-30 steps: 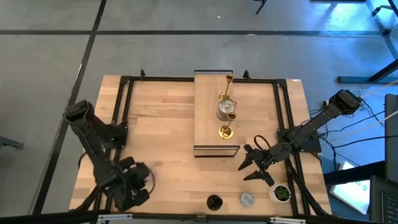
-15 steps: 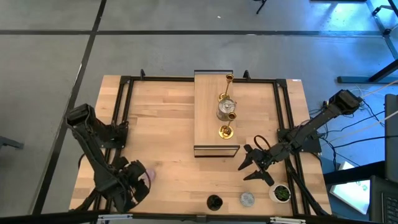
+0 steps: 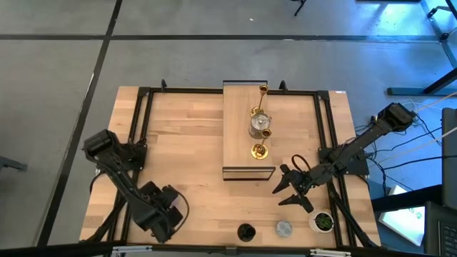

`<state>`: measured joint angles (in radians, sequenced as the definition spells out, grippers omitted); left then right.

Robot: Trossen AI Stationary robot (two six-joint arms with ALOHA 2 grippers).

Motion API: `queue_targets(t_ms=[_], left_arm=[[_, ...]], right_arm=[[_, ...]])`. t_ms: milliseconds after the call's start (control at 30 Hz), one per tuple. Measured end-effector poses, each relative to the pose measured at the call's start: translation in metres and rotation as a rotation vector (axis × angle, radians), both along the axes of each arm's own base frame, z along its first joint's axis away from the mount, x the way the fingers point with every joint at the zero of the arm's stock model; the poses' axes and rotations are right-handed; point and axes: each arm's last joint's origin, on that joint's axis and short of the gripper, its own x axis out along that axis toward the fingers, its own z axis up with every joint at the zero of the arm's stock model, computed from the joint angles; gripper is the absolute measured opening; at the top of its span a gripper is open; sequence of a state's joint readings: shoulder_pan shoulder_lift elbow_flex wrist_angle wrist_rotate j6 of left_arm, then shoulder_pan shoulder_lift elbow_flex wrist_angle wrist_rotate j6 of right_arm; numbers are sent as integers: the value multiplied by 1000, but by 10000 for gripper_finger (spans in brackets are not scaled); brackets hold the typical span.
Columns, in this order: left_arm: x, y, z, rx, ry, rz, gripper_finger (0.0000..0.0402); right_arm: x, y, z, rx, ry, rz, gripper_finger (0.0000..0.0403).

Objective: Pick & Place candle stick holders
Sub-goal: Put the violet patterned scented candle on the shelf

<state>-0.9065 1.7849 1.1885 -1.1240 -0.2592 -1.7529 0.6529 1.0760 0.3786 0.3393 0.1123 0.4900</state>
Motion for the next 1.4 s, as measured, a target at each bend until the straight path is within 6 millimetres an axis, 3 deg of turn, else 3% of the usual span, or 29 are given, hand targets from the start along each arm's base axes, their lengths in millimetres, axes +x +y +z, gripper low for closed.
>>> queue_targets(t_ms=[367, 833, 1000, 1167, 1400], left_arm=[[16, 4, -13, -22, 47, -27, 324], [15, 0, -23, -18, 81, -49, 325], [11, 4, -38, -57, 70, -39, 324], [6, 6, -50, -42, 3, -66, 324], [-13, -10, -53, 75, -225, -66, 324]], right_arm=[[0, 0, 0, -1, -1, 0, 240], [0, 0, 0, -11, -8, -15, 240], [0, 0, 0, -11, -8, -14, 240], [0, 0, 0, -11, -8, -14, 240], [0, 0, 0, -11, -9, -14, 240]])
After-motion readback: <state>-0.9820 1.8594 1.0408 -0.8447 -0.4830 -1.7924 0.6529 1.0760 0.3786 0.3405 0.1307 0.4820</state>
